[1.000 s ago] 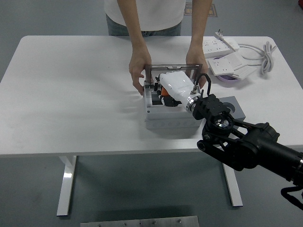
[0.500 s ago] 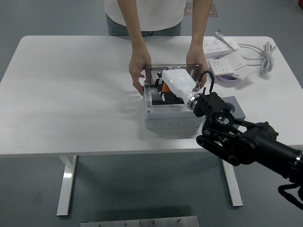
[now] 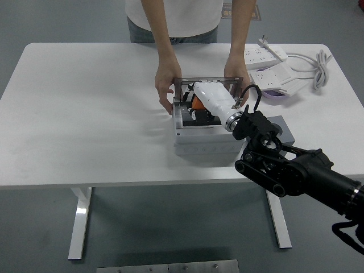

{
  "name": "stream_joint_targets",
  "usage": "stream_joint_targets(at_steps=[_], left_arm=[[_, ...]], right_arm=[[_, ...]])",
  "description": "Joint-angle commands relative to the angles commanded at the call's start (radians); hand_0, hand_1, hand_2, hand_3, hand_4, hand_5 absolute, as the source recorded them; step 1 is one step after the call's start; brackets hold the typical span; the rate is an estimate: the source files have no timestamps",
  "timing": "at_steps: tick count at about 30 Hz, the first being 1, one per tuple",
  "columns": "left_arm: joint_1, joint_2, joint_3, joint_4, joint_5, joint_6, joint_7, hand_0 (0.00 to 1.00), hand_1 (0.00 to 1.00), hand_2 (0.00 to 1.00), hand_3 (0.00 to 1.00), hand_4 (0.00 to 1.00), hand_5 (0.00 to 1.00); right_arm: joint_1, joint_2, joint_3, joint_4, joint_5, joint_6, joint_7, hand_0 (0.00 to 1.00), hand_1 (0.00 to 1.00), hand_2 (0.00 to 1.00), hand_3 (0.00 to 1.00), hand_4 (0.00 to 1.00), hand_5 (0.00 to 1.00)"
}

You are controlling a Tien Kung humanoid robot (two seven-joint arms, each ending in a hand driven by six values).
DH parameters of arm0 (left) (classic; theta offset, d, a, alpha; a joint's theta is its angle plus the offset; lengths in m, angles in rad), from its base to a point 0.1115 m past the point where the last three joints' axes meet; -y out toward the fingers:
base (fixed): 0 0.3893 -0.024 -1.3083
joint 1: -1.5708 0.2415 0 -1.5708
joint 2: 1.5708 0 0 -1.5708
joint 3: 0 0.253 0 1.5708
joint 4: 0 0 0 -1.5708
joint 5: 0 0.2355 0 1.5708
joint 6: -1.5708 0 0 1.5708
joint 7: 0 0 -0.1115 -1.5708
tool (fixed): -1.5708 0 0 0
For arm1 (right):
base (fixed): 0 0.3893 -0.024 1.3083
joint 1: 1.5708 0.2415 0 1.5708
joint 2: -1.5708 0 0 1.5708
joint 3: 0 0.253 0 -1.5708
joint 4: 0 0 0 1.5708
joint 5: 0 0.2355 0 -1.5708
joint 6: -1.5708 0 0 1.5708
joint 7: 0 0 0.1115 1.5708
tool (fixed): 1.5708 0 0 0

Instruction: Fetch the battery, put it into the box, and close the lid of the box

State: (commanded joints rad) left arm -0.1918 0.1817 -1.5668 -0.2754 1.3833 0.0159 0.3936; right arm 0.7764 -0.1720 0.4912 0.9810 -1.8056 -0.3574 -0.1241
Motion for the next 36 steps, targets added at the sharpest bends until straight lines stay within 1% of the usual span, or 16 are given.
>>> stream_joint_targets(at_steps=[3, 4, 9, 10, 15, 16, 21, 22, 31, 36], left_arm=[[0.0, 0.0, 0.0, 0.0, 0.001, 0.0, 0.0, 0.578, 0.721, 0.685, 0.606, 0.709, 0.159], [0.0, 0.0, 0.0, 0.0, 0.001, 0.0, 0.001, 0.578, 0.722, 0.684, 0.604, 0.707, 0.162], [-0.001, 0.0, -0.001, -0.001, 0.002, 0.0, 0.002, 0.578, 0.722, 0.684, 0.604, 0.707, 0.162], [-0.001, 0.0, -0.001, -0.001, 0.002, 0.001, 0.002, 0.578, 0.721, 0.685, 0.605, 0.708, 0.16], [-0.003, -0.001, -0.001, -0.001, 0.003, 0.0, 0.002, 0.578, 0.721, 0.685, 0.605, 0.708, 0.16], [-0.003, -0.001, -0.001, -0.001, 0.004, 0.0, 0.002, 0.578, 0.721, 0.685, 0.604, 0.707, 0.161], [-0.002, -0.001, 0.0, -0.002, 0.003, 0.001, 0.003, 0.578, 0.721, 0.685, 0.604, 0.707, 0.161], [-0.002, -0.001, 0.0, -0.002, 0.003, 0.001, 0.003, 0.578, 0.72, 0.684, 0.605, 0.707, 0.16], [-0.001, -0.003, 0.0, -0.002, 0.002, 0.002, 0.003, 0.578, 0.72, 0.685, 0.605, 0.707, 0.16], [0.004, -0.003, 0.0, -0.004, -0.002, 0.005, 0.007, 0.578, 0.72, 0.684, 0.605, 0.706, 0.158]], right_arm=[[-0.001, 0.002, 0.0, -0.003, 0.01, -0.005, 0.007, 0.315, 0.294, 0.431, 0.588, 0.557, 0.046], [-0.001, 0.003, 0.0, -0.004, 0.012, -0.006, 0.008, 0.28, 0.336, 0.452, 0.586, 0.619, 0.225], [-0.002, 0.004, 0.001, -0.009, 0.024, -0.01, 0.017, 0.28, 0.336, 0.452, 0.586, 0.619, 0.225], [-0.002, 0.005, 0.001, -0.01, 0.026, -0.011, 0.019, 0.357, 0.352, 0.446, 0.571, 0.703, 0.344], [-0.002, 0.006, -0.001, -0.014, 0.031, -0.013, 0.026, 0.357, 0.352, 0.446, 0.571, 0.703, 0.344], [-0.002, 0.006, -0.002, -0.014, 0.032, -0.013, 0.027, 0.394, 0.353, 0.453, 0.574, 0.719, 0.346], [-0.002, 0.006, -0.003, -0.014, 0.033, -0.01, 0.028, 0.394, 0.353, 0.453, 0.574, 0.719, 0.346], [-0.002, 0.006, -0.003, -0.013, 0.033, -0.01, 0.027, 0.491, 0.36, 0.451, 0.569, 0.742, 0.366], [-0.002, 0.003, -0.003, -0.005, 0.037, -0.002, 0.022, 0.504, 0.36, 0.446, 0.566, 0.745, 0.355], [0.001, -0.004, -0.004, 0.011, 0.035, 0.012, 0.003, 0.505, 0.361, 0.444, 0.56, 0.751, 0.357]])
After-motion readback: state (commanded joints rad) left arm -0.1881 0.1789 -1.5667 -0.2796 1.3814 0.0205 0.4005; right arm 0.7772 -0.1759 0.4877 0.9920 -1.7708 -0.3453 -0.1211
